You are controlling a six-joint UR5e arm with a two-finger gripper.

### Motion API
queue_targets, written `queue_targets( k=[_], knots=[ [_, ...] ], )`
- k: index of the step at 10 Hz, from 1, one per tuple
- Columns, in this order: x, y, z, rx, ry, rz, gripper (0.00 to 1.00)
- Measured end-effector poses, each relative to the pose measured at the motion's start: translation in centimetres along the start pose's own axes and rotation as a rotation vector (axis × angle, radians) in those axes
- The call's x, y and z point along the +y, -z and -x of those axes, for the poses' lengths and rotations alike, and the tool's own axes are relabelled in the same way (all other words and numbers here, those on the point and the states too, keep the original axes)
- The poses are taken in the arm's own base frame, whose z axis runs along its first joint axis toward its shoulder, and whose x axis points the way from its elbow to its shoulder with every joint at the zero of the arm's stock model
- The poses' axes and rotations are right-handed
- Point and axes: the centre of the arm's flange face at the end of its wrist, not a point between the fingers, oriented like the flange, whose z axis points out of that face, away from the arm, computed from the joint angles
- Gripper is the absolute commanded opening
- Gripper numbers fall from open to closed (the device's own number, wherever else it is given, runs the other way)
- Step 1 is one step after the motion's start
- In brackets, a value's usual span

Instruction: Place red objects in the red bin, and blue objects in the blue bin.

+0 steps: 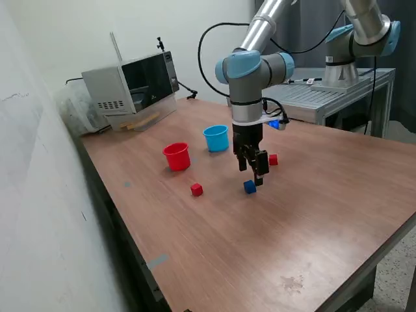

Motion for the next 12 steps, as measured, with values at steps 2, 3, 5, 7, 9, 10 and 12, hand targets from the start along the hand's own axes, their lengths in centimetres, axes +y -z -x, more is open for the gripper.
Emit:
queue_targets(
  k=[2,3,5,7,9,10,12],
  knots=[
    [0.1,-0.5,0.0,0.001,0.002,0.003,0.00],
    [0.1,-0.7,0.0,0.001,0.003,0.005,0.00],
    [0.1,-0.7,0.0,0.002,0.008,0.008,0.00],
    [0.1,-0.8,-0.1,0.002,0.032,0.007,0.00],
    [-0.1,-0.7,-0.3,0.002,0.084,0.006,0.00],
    [-0.3,-0.4,-0.6,0.002,0.116,0.006,0.00],
    [-0.6,3.1,-1.1,0.013,0.154,0.039,0.00]
  ],
)
